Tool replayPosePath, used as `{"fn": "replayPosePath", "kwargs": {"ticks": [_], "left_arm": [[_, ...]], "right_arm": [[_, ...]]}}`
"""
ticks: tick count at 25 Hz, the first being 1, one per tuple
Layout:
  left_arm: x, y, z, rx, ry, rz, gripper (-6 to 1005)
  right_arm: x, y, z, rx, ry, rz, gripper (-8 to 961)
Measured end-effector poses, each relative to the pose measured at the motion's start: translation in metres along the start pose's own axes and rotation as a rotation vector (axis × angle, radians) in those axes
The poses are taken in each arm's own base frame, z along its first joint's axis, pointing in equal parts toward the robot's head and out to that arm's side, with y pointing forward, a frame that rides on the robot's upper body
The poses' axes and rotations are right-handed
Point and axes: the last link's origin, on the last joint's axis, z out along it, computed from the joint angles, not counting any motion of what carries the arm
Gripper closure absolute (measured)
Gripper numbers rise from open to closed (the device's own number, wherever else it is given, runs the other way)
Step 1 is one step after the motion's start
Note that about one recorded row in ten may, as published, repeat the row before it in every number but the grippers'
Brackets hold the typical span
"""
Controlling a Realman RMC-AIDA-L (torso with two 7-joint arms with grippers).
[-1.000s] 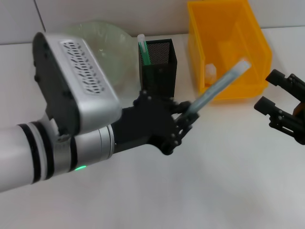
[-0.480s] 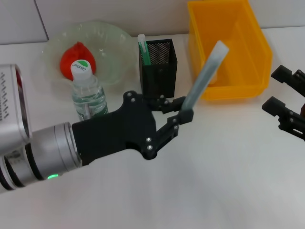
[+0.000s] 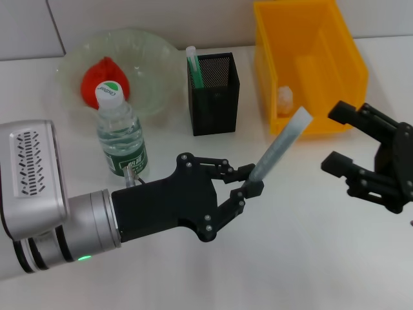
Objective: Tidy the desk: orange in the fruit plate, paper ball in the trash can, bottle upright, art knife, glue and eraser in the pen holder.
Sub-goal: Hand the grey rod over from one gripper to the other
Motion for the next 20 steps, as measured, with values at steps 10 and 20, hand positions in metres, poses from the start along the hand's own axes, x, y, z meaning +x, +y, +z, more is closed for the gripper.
{"fn": "replayPosePath", "kwargs": {"ticks": [10, 20], "left_arm": [[-0.002, 0.002, 0.001, -0.011, -0.004, -0.007, 801], [-0.002, 0.002, 0.002, -0.011, -0.005, -0.013, 797]], "right_arm": [[0.008, -0.005, 0.022, -0.057, 0.050, 0.023, 127], [0.015, -0.005, 0.036, -0.091, 0.079, 0.037, 139]]}}
